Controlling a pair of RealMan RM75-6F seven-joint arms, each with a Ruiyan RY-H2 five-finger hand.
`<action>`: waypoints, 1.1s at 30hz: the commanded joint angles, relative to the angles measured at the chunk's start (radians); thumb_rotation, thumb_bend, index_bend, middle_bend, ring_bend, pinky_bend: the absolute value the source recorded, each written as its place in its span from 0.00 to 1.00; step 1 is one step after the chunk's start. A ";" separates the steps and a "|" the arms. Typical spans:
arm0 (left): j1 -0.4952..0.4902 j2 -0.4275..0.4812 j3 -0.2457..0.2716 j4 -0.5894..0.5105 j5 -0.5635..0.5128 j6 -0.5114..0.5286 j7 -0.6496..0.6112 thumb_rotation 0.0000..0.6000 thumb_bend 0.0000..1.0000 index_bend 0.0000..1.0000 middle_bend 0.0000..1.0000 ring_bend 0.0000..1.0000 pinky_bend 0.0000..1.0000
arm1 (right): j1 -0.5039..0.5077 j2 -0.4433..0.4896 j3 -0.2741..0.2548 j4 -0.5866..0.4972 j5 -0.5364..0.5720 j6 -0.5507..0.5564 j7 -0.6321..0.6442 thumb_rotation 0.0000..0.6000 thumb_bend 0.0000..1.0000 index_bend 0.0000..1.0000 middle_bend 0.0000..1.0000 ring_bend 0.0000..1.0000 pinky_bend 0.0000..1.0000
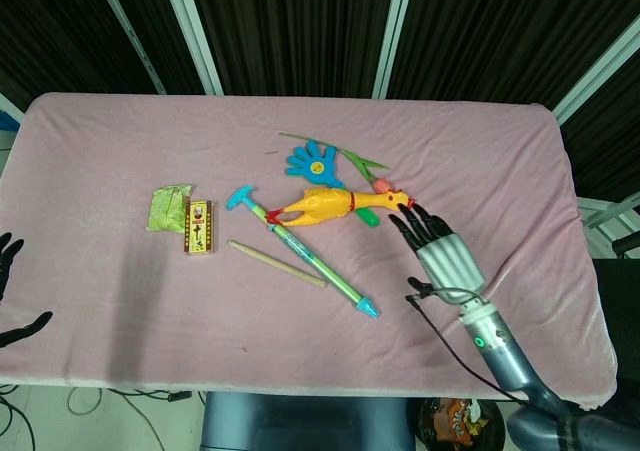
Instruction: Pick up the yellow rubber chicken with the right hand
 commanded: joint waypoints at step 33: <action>-0.012 0.038 -0.008 -0.038 -0.059 -0.066 -0.071 1.00 0.00 0.00 0.00 0.00 0.00 | 0.610 -0.615 0.155 0.998 0.320 -0.478 0.074 1.00 0.49 0.21 0.22 0.19 0.31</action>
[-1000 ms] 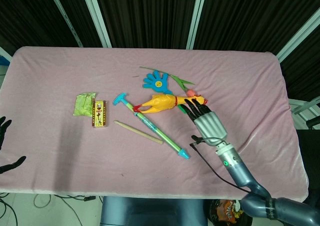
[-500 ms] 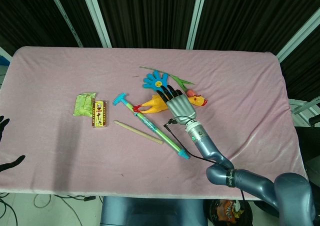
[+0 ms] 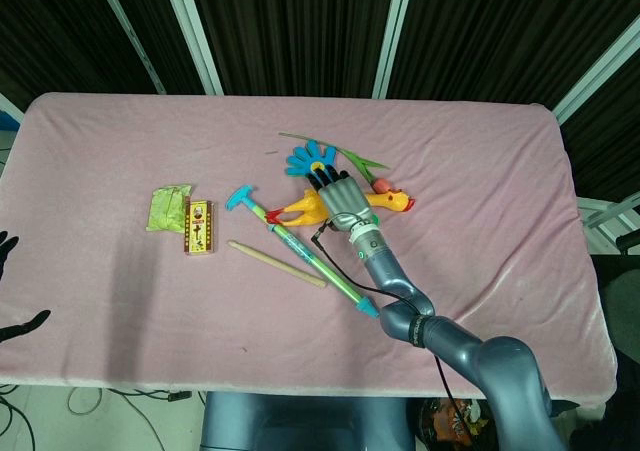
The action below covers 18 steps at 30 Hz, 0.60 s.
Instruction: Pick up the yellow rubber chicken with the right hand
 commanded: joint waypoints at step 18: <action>0.006 -0.012 -0.001 0.011 0.024 0.032 0.000 1.00 0.00 0.00 0.00 0.00 0.00 | -0.109 0.180 -0.064 -0.278 -0.165 0.337 0.222 1.00 0.72 0.79 0.70 0.67 0.72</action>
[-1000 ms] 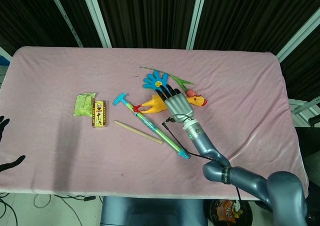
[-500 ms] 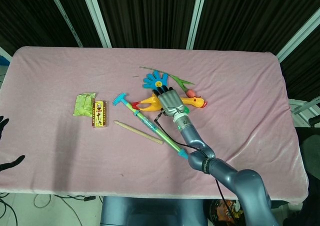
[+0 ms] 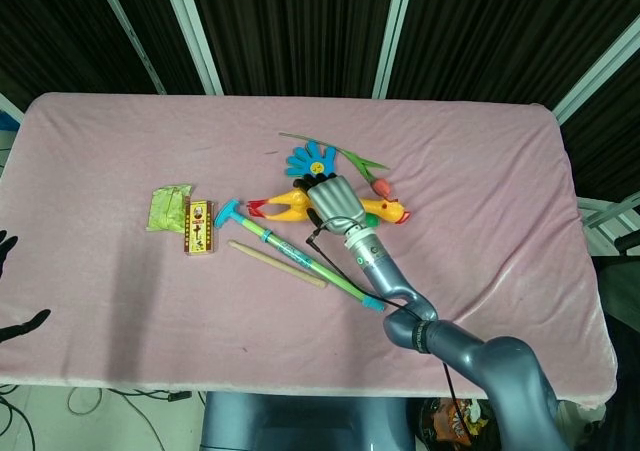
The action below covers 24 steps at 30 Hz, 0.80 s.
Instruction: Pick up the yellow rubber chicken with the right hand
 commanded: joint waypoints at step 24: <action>0.012 -0.043 0.006 0.037 0.063 0.072 0.062 1.00 0.00 0.00 0.00 0.00 0.00 | -0.699 0.689 -0.257 -0.840 -0.247 0.694 0.134 1.00 0.72 0.79 0.70 0.67 0.72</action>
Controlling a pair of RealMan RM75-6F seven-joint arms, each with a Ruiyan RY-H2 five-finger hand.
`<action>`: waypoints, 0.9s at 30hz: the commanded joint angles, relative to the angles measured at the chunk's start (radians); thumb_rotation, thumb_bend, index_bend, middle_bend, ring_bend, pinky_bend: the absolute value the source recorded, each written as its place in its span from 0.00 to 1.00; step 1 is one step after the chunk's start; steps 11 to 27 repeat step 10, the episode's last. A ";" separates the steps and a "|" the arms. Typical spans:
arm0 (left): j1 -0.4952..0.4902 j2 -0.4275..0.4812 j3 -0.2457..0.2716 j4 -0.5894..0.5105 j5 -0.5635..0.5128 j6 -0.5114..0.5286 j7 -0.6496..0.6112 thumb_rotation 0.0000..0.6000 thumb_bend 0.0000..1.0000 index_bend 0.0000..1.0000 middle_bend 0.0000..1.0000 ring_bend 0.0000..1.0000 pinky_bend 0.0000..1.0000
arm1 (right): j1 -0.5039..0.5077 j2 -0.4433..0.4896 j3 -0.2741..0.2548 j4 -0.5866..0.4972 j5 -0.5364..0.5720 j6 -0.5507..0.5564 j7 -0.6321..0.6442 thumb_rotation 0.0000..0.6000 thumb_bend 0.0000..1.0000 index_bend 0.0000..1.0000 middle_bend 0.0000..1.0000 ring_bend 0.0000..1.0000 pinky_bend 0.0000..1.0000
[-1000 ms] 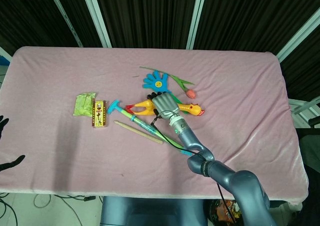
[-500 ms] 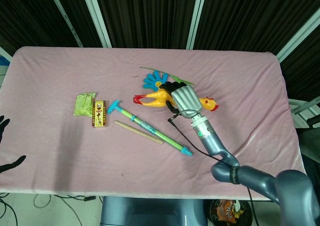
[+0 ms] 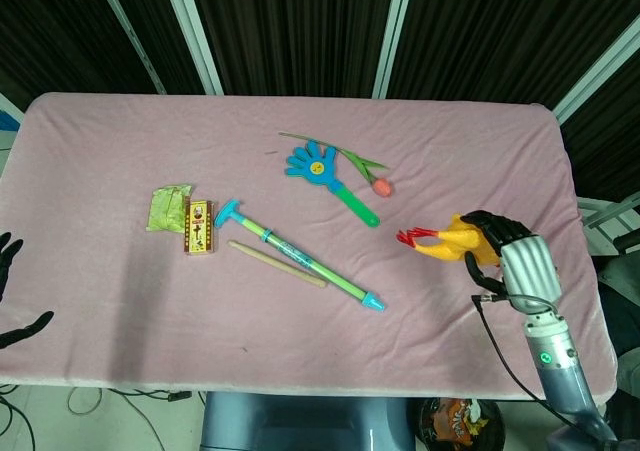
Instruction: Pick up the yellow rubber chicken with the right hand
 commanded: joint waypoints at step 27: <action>-0.005 -0.007 0.003 -0.002 0.009 -0.004 0.020 1.00 0.00 0.00 0.00 0.00 0.00 | -0.044 0.025 -0.002 -0.012 -0.080 0.039 0.040 1.00 0.72 0.79 0.70 0.67 0.72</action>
